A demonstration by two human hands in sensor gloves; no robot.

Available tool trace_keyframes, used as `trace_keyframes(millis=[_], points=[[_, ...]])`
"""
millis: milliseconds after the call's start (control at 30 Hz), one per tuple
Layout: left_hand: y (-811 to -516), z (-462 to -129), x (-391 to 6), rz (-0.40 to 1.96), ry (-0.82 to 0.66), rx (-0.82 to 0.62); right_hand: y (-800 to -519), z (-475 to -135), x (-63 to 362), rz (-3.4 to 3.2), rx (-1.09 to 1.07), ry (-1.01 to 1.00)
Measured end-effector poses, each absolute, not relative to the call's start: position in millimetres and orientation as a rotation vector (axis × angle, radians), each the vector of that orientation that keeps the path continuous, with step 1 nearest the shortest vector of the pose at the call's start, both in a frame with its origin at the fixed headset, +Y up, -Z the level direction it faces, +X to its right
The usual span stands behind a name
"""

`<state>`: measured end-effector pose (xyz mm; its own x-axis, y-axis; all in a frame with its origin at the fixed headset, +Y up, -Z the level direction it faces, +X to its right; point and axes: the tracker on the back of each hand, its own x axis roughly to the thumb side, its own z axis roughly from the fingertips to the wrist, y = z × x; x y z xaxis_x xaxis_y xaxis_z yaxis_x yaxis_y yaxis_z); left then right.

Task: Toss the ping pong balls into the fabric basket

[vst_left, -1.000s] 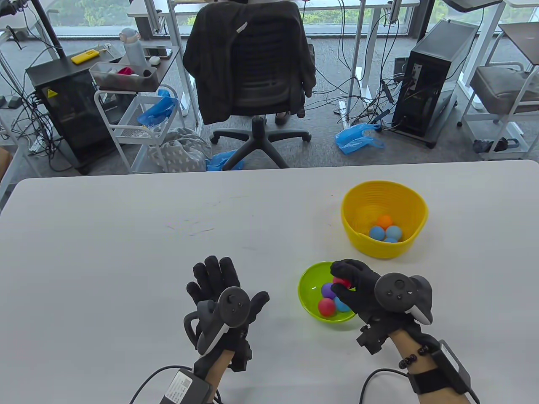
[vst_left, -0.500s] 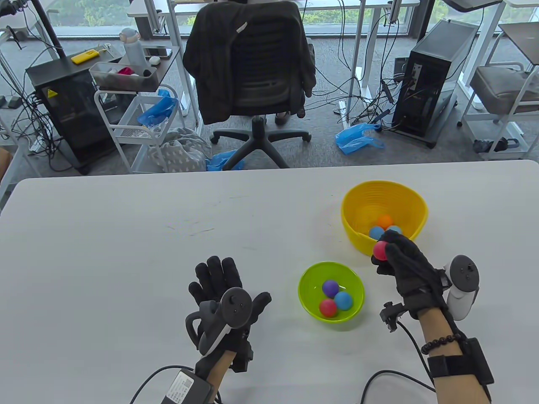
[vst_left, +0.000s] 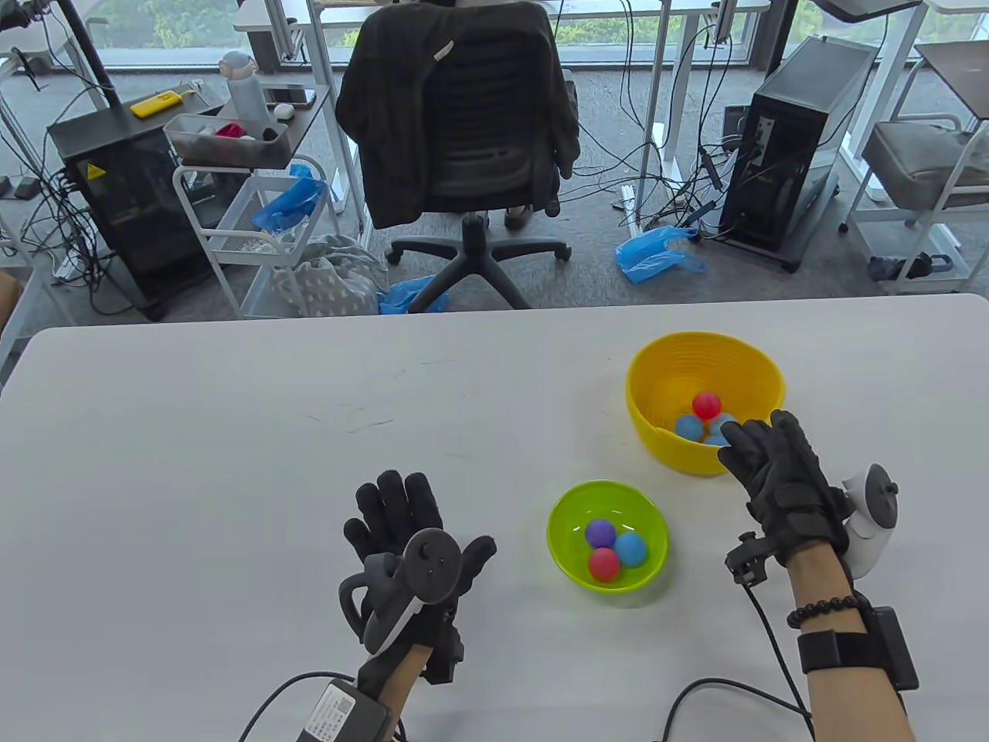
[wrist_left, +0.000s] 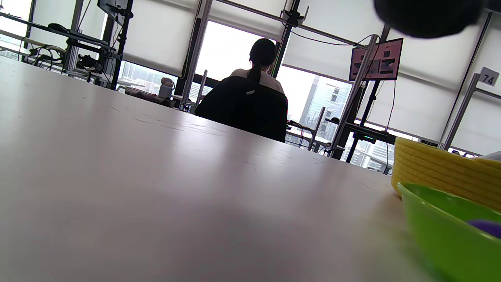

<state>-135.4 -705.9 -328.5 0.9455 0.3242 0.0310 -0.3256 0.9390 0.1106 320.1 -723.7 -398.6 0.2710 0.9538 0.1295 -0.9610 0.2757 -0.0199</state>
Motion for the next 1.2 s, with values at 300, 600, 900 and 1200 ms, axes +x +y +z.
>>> trace_keyframes(millis=[300, 600, 900, 1200], points=[[-705.1, -327.6, -136.6, 0.347, -0.013, 0.119, -692.8, -377.5, 301.0, 1.647, 0.119, -0.334], [-704.4, -325.8, -136.6, 0.36, -0.016, 0.117, -670.9, -357.1, 245.6, 2.058, 0.332, -0.428], [-704.2, -325.4, -135.6, 0.366, -0.022, 0.12, -686.5, -348.4, 177.7, 2.465, 0.608, -0.195], [-703.6, -325.4, -136.0, 0.371, -0.019, 0.13, -712.1, -355.0, 142.3, 2.725, 0.642, 0.067]])
